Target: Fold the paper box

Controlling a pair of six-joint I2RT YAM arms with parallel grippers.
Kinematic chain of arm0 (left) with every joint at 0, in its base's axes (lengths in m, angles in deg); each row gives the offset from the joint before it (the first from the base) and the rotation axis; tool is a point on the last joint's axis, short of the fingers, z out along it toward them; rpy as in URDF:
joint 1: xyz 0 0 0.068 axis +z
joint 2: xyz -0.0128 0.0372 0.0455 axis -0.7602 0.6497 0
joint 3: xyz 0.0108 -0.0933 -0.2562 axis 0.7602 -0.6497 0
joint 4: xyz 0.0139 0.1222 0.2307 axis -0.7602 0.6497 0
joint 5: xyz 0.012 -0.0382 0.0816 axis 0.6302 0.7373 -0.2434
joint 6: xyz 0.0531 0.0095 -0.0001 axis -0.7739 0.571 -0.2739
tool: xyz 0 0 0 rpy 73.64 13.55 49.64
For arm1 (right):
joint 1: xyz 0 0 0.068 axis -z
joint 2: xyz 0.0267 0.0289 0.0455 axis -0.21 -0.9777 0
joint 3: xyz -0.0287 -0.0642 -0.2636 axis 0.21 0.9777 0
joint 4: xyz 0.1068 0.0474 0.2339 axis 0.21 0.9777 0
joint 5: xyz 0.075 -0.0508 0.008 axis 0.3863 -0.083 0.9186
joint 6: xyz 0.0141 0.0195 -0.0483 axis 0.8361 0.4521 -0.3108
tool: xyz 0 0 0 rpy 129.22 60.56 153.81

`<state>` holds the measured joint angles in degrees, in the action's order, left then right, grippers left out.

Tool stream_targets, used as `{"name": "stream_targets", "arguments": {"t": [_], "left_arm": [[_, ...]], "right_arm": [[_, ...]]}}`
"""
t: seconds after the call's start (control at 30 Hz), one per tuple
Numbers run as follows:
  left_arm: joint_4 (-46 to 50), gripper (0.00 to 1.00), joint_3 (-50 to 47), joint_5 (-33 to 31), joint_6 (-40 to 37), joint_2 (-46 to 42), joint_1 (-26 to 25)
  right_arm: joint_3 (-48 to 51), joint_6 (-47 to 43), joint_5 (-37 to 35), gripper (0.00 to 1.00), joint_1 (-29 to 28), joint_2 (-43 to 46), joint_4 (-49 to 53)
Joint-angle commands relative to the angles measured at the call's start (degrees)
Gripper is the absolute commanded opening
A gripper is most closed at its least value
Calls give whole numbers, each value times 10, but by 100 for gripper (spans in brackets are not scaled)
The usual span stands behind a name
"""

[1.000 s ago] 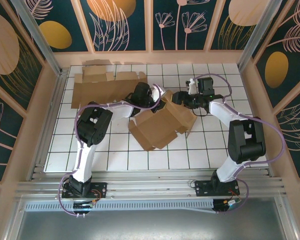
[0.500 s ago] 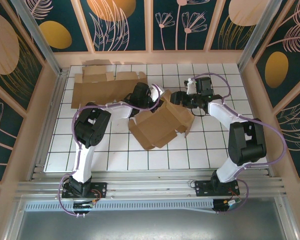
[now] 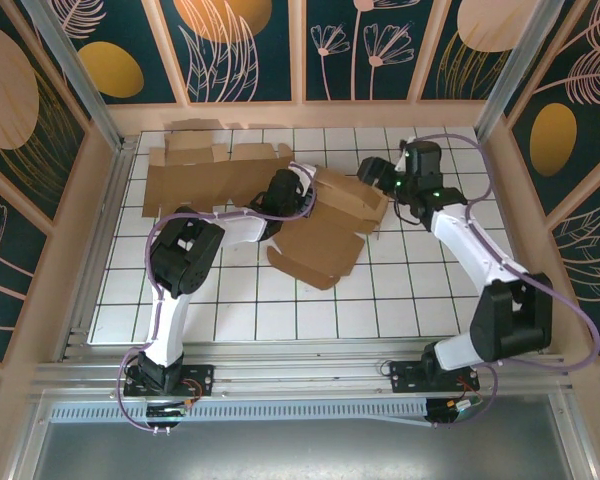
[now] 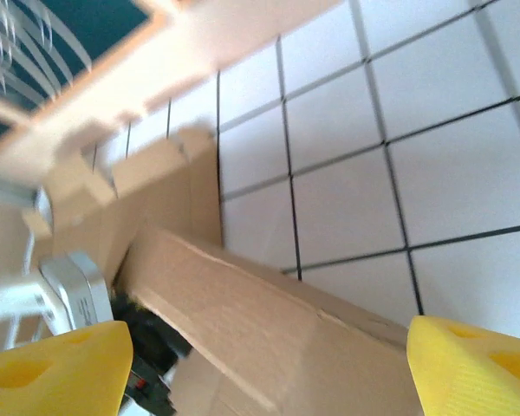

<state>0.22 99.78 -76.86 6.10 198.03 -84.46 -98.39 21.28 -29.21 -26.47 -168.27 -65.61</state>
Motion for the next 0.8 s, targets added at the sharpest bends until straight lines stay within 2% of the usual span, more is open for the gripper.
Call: {"name": "stream_targets", "arguments": {"t": [0.0,0.17,0.33,0.47,0.63,0.7,0.77], "left_arm": [[-14,8,-2,-88,86,-18,-10],[-50,22,-26,-66,117,-31,-18],[-57,36,-43,-39,115,-67,-18],[-47,40,-67,-28,121,-117,-18],[28,42,-98,-33,146,-216,-18],[93,43,-76,-34,177,-235,-17],[168,45,-27,-6,213,-247,-6]], "right_arm": [[-24,107,-95,83,-3,46,41],[-31,173,-83,79,-8,59,83],[-56,171,-90,79,-31,37,107],[-74,167,-95,80,-45,11,111],[-108,178,-107,81,-51,-31,140],[-110,176,-105,81,-53,-42,138],[-108,176,-100,82,-53,-54,126]]}}
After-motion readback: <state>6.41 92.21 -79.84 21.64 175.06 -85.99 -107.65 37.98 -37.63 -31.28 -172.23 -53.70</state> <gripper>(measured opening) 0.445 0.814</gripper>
